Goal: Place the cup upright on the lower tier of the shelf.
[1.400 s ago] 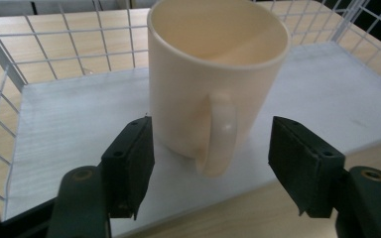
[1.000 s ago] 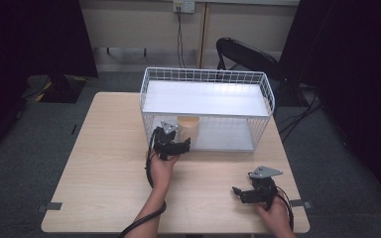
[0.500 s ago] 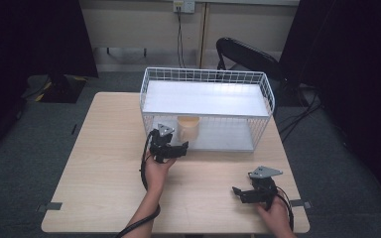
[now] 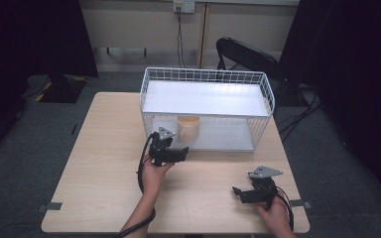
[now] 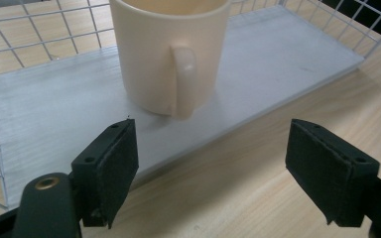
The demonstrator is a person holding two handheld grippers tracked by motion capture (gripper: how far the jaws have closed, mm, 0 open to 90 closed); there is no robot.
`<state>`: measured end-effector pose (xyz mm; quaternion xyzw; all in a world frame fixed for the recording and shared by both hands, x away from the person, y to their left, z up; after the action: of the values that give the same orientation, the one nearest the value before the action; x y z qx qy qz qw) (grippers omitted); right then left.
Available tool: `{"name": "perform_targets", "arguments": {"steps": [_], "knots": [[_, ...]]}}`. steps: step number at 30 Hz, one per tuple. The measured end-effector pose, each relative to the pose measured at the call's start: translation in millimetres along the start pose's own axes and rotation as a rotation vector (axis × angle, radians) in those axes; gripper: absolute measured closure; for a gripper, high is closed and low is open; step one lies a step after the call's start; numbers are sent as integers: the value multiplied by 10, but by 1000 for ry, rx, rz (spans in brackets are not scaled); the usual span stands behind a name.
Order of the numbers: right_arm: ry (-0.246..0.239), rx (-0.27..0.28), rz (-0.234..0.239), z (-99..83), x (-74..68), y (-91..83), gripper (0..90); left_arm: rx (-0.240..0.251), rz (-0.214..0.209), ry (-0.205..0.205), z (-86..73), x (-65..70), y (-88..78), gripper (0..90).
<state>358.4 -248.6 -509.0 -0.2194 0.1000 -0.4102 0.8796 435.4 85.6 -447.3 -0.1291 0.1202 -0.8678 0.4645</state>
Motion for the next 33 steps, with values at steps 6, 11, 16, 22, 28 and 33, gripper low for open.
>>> {"name": "perform_targets", "arguments": {"steps": [6, 11, 16, 22, 28, 33], "knots": [[0, 0, 0, 0, 0, 0, 128, -11, -13, 12, -8, -17, -55, 201], [0, 0, 0, 0, 0, 0, 128, -14, -31, 10, -37, -40, -125, 201], [0, 0, 0, 0, 0, 0, 128, -18, -56, 6, -58, -48, -191, 189], [0, 0, 0, 0, 0, 0, 128, -41, -69, 29, -105, -22, -247, 190], [0, 0, 0, 0, 0, 0, 128, -69, -106, 83, -173, 28, -293, 190], [0, 0, 0, 0, 0, 0, 128, -96, -135, 124, -257, 66, -331, 186]]}}
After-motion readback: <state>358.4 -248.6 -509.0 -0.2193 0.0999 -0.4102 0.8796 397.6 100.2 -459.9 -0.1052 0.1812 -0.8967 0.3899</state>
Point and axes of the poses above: each handheld gripper's, and its own axes: y roughly forward along the jaws, z roughly out of its top, x roughly to its right, the point moved 1 cm from there along y, roughly forward along the jaws, and after that the axes turned 15 degrees about x, right-handed, at the moved point
